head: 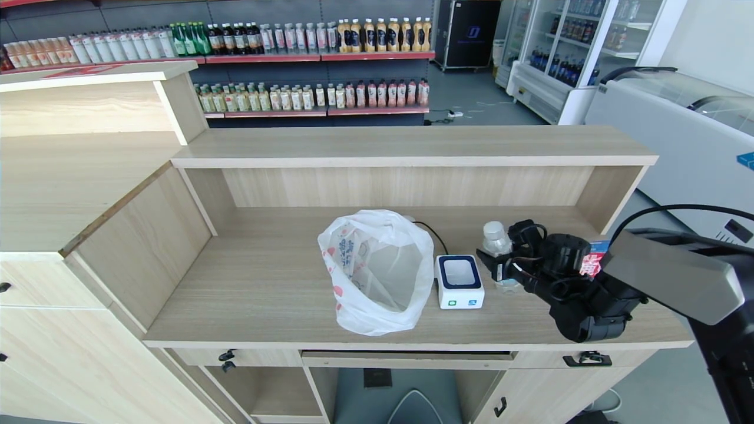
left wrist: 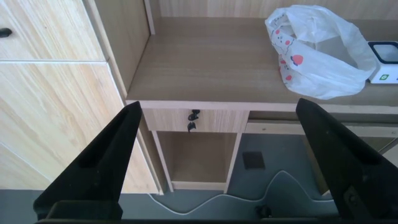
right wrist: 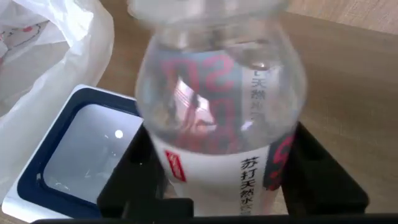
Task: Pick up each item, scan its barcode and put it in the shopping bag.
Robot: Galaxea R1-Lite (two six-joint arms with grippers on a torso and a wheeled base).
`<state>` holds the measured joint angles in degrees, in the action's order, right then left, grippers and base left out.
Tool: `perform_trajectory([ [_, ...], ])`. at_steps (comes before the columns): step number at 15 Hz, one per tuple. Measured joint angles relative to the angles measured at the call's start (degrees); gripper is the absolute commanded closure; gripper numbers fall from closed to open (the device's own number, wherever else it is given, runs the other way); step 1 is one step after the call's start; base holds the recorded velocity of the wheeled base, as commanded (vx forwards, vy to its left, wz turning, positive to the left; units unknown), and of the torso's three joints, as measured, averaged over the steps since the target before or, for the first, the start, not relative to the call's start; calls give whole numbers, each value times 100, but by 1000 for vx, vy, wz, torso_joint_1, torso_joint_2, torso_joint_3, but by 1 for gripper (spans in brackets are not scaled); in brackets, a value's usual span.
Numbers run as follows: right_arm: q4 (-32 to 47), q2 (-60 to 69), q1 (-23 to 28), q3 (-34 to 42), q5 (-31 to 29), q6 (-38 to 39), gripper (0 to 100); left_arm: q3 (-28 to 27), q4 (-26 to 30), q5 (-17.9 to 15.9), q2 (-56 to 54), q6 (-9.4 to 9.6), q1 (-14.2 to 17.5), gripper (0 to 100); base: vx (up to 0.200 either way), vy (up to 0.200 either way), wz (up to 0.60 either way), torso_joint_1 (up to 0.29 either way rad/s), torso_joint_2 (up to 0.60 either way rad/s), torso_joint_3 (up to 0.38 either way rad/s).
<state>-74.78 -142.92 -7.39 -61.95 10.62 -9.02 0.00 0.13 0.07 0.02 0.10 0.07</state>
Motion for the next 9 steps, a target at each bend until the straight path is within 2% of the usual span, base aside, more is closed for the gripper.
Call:
perform_trajectory([
  [9,-7,288,30,686,-30,-176,100,0,-2,0,0,0,0,0,0,0,0,0,0,0],
])
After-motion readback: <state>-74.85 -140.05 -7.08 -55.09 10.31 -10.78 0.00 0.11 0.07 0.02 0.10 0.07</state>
